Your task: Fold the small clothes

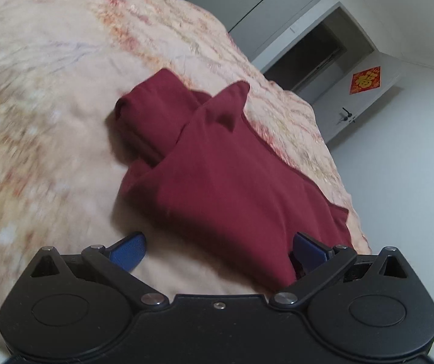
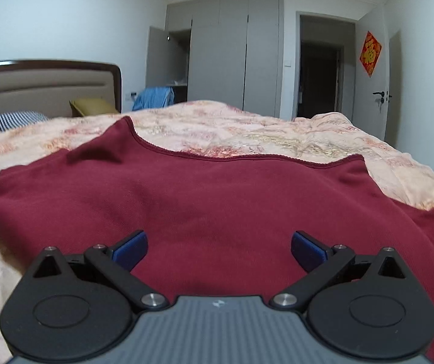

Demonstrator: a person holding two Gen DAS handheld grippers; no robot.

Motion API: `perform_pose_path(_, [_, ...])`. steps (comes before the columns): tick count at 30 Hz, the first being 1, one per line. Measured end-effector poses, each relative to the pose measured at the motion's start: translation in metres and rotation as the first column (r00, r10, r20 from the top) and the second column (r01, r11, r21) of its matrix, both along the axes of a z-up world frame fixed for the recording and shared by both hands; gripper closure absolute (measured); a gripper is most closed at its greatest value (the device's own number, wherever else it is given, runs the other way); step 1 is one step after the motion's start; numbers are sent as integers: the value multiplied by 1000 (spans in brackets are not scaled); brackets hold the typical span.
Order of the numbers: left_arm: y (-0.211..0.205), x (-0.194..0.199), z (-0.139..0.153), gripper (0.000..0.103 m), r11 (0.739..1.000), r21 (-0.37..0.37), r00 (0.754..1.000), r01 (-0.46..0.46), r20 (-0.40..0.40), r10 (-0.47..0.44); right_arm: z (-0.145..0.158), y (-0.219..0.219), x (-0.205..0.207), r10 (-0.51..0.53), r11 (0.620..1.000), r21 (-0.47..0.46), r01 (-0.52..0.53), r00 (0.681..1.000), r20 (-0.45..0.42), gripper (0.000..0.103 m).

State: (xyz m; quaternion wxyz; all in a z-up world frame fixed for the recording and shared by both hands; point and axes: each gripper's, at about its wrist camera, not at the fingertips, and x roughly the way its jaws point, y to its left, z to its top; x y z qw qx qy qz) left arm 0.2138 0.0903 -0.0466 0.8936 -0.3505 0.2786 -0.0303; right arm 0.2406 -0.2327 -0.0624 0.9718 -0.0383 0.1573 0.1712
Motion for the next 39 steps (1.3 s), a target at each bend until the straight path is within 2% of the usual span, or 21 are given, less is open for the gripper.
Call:
perform_pose_path(6, [8, 45, -4, 1, 994, 49, 993, -101, 73, 97, -4, -5, -4, 3, 1000, 21, -4, 1000, 23, 0])
perform_pose_path(10, [12, 58, -9, 1, 986, 42, 984, -159, 88, 154, -5, -5, -5, 1, 1000, 22, -1, 999, 36, 0])
perform_pose_path(15, [0, 51, -12, 1, 981, 142, 985, -134, 124, 117, -5, -5, -7, 1, 1000, 27, -2, 999, 38, 0])
perform_pose_path(20, [1, 51, -11, 1, 981, 126, 984, -147, 119, 132, -5, -4, -7, -2, 1000, 24, 1, 999, 40, 0])
perform_pose_path(36, [-2, 50, -13, 1, 977, 165, 986, -132, 122, 112, -6, -4, -7, -1, 1000, 24, 0, 999, 41, 0])
perform_pose_path(39, [0, 51, -11, 1, 979, 152, 986, -136, 115, 119, -6, -4, -7, -1, 1000, 24, 0, 999, 41, 0])
